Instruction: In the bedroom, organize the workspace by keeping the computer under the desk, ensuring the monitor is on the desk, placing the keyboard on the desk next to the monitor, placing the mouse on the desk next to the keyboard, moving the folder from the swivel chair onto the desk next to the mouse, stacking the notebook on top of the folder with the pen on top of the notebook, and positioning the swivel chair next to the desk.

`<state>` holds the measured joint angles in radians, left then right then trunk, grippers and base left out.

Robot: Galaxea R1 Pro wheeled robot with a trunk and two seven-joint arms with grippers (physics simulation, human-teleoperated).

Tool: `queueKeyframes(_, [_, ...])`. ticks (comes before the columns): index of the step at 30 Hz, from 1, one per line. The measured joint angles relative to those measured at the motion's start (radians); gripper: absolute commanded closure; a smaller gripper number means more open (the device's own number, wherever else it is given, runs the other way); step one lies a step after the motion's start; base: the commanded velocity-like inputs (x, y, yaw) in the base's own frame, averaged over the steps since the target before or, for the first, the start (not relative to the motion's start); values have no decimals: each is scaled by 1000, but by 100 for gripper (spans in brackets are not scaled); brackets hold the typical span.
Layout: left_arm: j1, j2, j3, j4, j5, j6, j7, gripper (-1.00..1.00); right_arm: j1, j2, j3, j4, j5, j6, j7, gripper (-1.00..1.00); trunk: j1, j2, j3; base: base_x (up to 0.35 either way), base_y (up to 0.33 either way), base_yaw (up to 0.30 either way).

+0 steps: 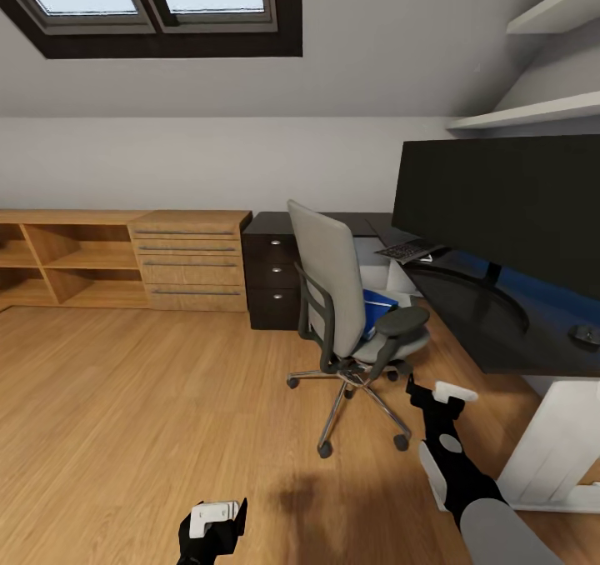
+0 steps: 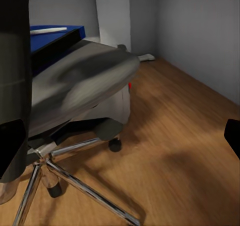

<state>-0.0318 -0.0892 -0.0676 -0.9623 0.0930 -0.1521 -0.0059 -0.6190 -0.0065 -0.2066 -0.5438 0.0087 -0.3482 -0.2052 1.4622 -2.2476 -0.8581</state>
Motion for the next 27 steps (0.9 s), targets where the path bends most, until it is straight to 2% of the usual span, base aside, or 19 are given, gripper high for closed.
queueKeyframes(27, [0,0,0,2,0,0,2,-100,0,-2,0,0,1,0,0,-100,0,0,0,0,0,0])
